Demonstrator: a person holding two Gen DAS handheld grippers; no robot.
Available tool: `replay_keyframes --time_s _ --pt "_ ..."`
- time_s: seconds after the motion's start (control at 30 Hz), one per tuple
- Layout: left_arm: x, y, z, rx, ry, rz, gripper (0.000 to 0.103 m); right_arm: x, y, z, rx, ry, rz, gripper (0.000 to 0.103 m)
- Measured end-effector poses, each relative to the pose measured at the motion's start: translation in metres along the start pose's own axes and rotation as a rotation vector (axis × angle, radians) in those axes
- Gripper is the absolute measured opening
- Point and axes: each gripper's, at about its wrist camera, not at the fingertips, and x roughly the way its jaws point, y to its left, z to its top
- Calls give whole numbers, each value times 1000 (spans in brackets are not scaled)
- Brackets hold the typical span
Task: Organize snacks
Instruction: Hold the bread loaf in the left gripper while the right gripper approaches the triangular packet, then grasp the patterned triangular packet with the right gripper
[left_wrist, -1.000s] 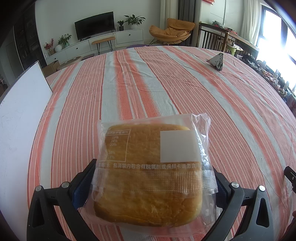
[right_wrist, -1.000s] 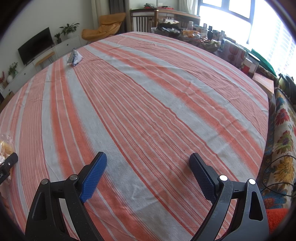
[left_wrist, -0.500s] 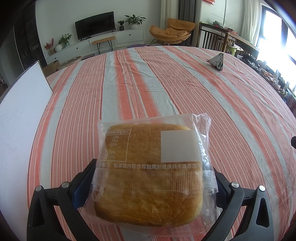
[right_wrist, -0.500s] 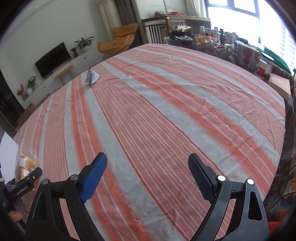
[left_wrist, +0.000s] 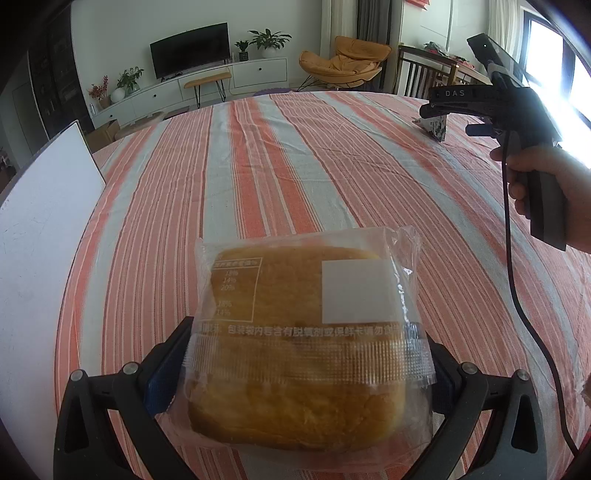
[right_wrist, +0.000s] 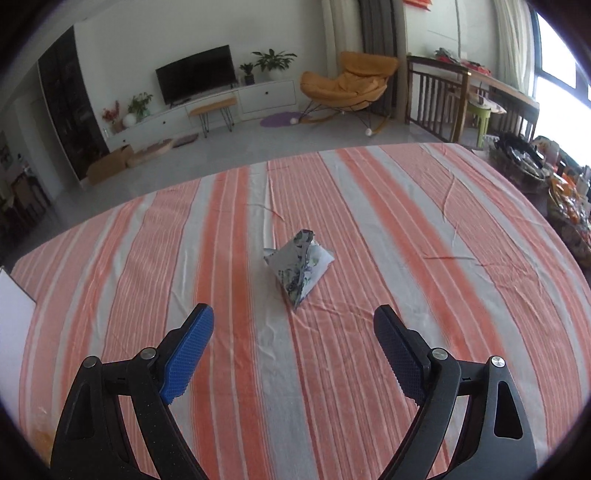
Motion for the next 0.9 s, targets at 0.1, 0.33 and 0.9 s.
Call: replay_keyframes --time_s 0.1,0.33,0.9 --pt "-1 0 0 -1 1 -1 103 35 0 12 -15 68 21 77" --pt "-1 -3 1 -3 2 0 103 -10 -21 -8 6 2 106 9" --pt "0 -5 2 -4 2 0 103 -183 28 -226 109 191 -68 21"
